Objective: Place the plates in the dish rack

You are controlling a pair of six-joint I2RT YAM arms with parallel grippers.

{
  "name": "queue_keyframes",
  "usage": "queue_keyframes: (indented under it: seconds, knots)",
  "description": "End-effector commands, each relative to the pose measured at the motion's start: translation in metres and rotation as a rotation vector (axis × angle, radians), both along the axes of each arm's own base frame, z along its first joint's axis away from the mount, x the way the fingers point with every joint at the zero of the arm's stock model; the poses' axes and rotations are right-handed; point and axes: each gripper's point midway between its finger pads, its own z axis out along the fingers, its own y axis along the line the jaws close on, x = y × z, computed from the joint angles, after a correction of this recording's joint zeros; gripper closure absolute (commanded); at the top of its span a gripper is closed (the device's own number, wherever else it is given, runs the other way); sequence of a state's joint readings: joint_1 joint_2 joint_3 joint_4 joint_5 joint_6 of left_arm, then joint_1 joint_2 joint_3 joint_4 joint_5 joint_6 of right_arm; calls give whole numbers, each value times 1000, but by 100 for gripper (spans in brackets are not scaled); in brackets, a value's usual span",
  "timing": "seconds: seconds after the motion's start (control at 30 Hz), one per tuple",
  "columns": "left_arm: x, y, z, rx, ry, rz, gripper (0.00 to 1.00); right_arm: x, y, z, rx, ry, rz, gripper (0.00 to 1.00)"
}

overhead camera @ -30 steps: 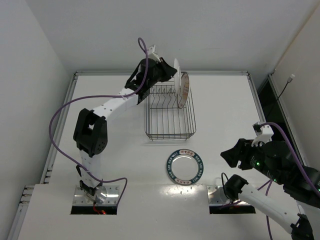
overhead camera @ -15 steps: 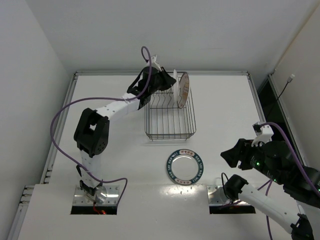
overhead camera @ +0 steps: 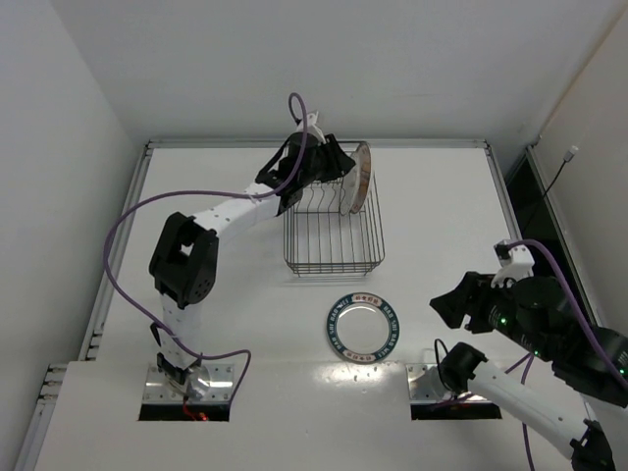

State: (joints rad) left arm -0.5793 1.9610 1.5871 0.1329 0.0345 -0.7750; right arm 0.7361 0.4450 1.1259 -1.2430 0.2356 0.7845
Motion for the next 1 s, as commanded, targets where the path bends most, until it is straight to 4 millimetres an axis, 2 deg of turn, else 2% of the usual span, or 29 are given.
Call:
queue_keyframes:
  seconds: [0.0, 0.03, 0.07, 0.1, 0.13, 0.17, 0.2, 0.23, 0.3, 0.33, 0.37, 0.4, 0.43, 0.47, 0.5, 0.53, 0.57, 0.6, 0.63, 0.67, 0.7, 0.73, 0.77, 0.8, 0.83, 0.9, 0.93, 0.97]
  knots:
    - [3, -12, 28, -20, -72, -29, 66, 10, 9, -6, 14, 17, -23, 44]
    - [2, -11, 25, -6, -68, -31, 54, 12, 11, -14, 9, 33, -28, 44]
    - [1, -10, 32, -13, -78, -31, 48, 13, 13, -15, 37, 33, -41, 44]
    - [0, -9, 29, 2, -74, -34, 43, 13, 13, -17, 53, 34, -49, 44]
    - [-2, -8, 33, 11, -82, -36, 38, 14, 14, -29, 48, 57, -58, 44]
    - [-3, -6, 37, 11, -82, -36, 33, 15, 18, -32, 85, 68, -80, 42]
    - [-7, -4, 42, 23, -89, -39, 32, 15, 18, -35, 108, 72, -92, 41]
    - [-9, -2, 46, 30, -94, -41, 32, 16, 18, -52, 101, 100, -117, 39]
    - [-17, 5, 54, 51, -105, -46, 31, 19, 23, -66, 157, 140, -164, 38]
    - [-31, 7, 78, 43, -153, -59, 30, 18, 24, -91, 144, 183, -185, 37]
    - [-38, 13, 80, 53, -158, -61, 28, 19, 25, -102, 153, 202, -201, 37]
    - [-49, 14, 88, 62, -176, -68, 27, 22, 29, -126, 155, 246, -232, 37]
    - [-66, 21, 116, 54, -228, -78, 25, 21, 34, -137, 172, 272, -235, 37]
    - [-79, 23, 112, 118, -236, -80, 25, 19, 39, -161, 189, 336, -261, 37]
    - [-87, 26, 123, 133, -273, -72, 24, 20, 40, -173, 194, 356, -281, 37]
    - [-99, 32, 122, 182, -271, -69, 24, 17, 45, -186, 200, 399, -279, 37]
    - [-116, 44, 142, 214, -332, -58, 24, 15, 48, -197, 211, 425, -283, 37]
    - [-126, 50, 130, 267, -323, -35, 23, 13, 50, -219, 209, 464, -296, 37]
    - [-135, 61, 125, 308, -319, -22, 23, 11, 53, -229, 237, 512, -329, 37]
    - [-139, 75, 107, 368, -303, -3, 21, 5, 51, -247, 228, 549, -350, 37]
    - [-148, 96, 119, 373, -325, 53, 20, 9, 54, -251, 261, 553, -369, 38]
    - [-153, 107, 114, 397, -322, 74, 18, 8, 57, -255, 280, 569, -371, 38]
    - [-158, 118, 109, 430, -325, 88, 16, 4, 54, -270, 269, 595, -395, 38]
    - [-160, 133, 90, 477, -297, 110, 15, 6, 58, -272, 297, 598, -394, 39]
    - [-169, 148, 93, 474, -299, 126, 15, -1, 55, -289, 288, 643, -426, 39]
    - [-171, 175, 75, 539, -269, 161, 13, -6, 58, -299, 311, 685, -434, 46]
    - [-173, 187, 71, 556, -255, 190, 12, -1, 65, -297, 359, 677, -428, 49]
    - [-179, 200, 72, 570, -260, 208, 12, -4, 65, -305, 360, 695, -435, 53]
